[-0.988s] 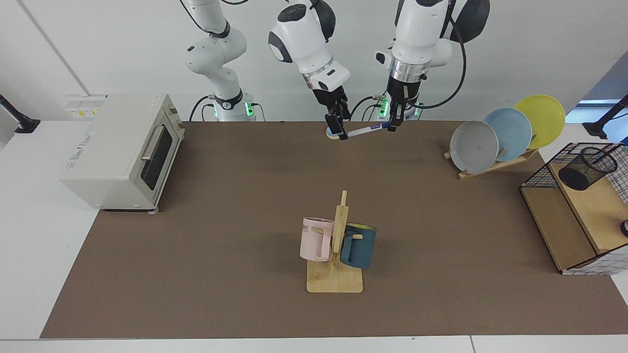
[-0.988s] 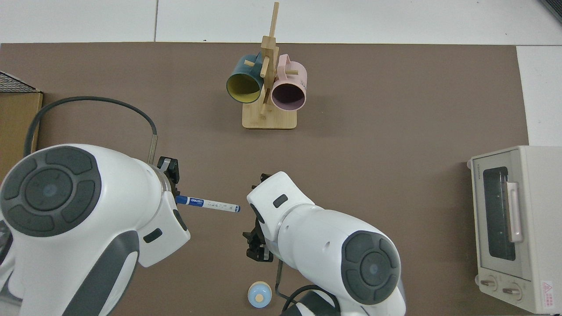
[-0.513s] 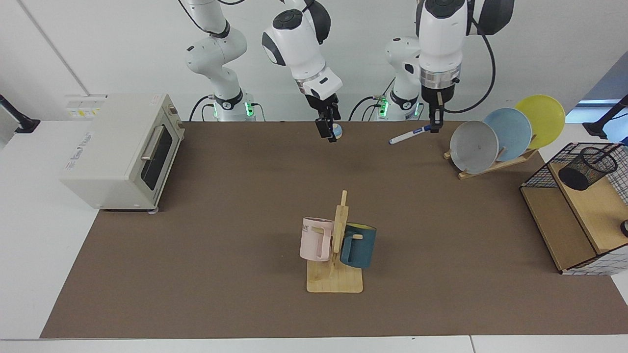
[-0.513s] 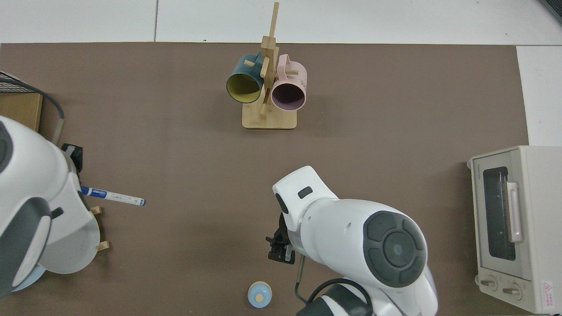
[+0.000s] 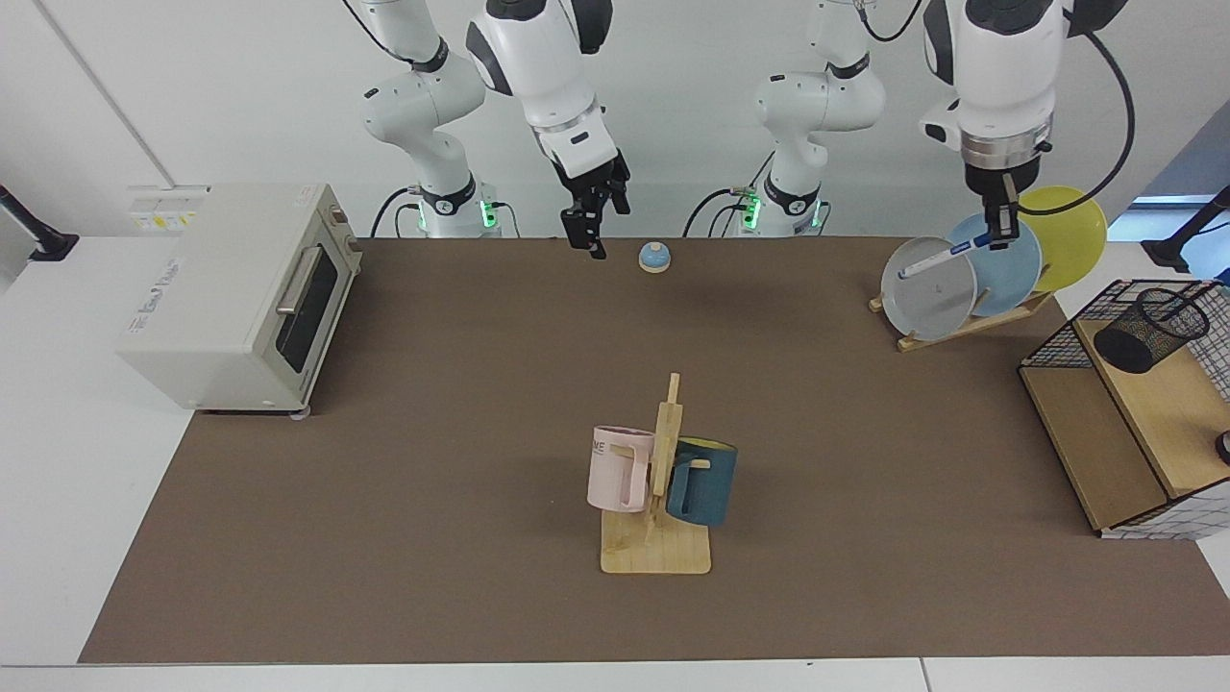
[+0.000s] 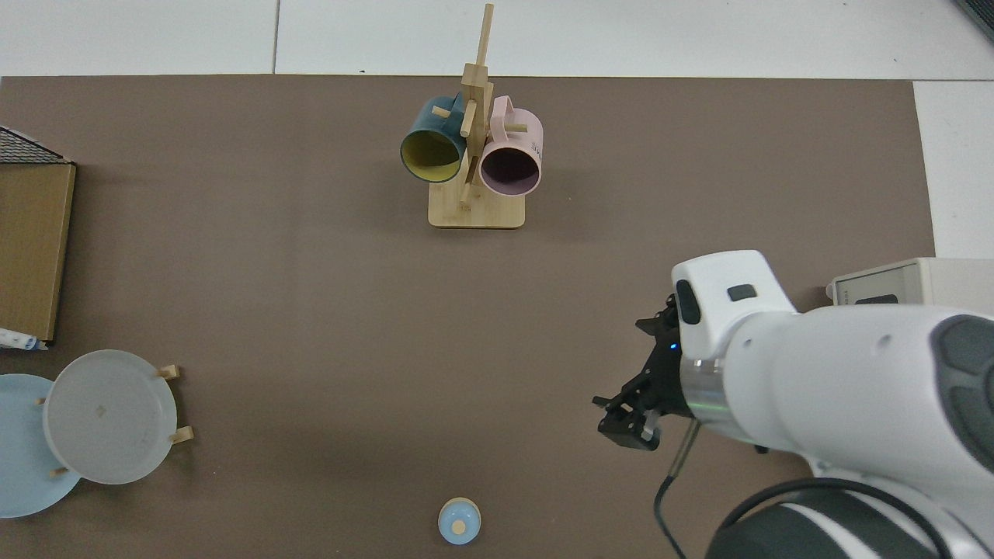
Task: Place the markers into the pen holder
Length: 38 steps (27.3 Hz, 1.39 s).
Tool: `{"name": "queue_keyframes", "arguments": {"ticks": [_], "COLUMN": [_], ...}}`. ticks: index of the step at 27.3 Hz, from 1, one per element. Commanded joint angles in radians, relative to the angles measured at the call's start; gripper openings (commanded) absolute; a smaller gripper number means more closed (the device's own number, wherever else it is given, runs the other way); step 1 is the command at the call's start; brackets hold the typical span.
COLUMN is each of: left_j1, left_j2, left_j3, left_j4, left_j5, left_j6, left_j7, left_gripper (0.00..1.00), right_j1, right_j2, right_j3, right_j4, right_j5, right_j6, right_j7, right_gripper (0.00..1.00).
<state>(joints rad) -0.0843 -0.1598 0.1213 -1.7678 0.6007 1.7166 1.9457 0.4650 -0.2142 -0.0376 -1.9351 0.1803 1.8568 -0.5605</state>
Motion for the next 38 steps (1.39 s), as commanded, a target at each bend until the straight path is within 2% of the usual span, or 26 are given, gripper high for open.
{"name": "queue_keyframes", "arguments": {"ticks": [1,8,16,19,22,27,38], "left_j1": [0.001,0.006,0.006,0.006,0.006,0.005,0.018], "left_j2": [0.029,0.055,0.095,0.115,0.120,0.131,0.197], "left_j3": [0.115,0.190,0.287,0.316,0.328,0.339,0.359], "left_j4": [0.017,0.051,0.074,0.100,0.103,0.106,0.100], "left_j5": [0.022,0.045,0.018,-0.042,-0.064,-0.062,-0.064], "left_j6": [0.126,0.227,0.386,0.442,0.480,0.502,0.607], "left_j7": [0.183,0.291,0.446,0.522,0.558,0.567,0.576], "left_gripper": [0.06,0.06,0.06,0.06,0.06,0.06,0.06], "right_j1": [-0.135,-0.295,-0.373,-0.404,-0.440,-0.447,-0.448], "right_j2": [0.012,0.013,0.024,0.024,0.024,0.024,0.016], "right_j3": [0.013,0.013,0.012,0.010,0.010,0.022,0.018], "right_j4": [0.050,0.067,0.156,0.157,0.157,0.157,0.147], "right_j5": [-0.050,-0.081,-0.131,-0.173,-0.182,-0.219,-0.206], "right_j6": [-0.062,-0.100,-0.283,-0.295,-0.297,-0.292,-0.281], "right_j7": [0.040,0.155,0.431,0.448,0.448,0.448,0.444], "right_gripper": [1.00,1.00,1.00,1.00,1.00,1.00,1.00]}}
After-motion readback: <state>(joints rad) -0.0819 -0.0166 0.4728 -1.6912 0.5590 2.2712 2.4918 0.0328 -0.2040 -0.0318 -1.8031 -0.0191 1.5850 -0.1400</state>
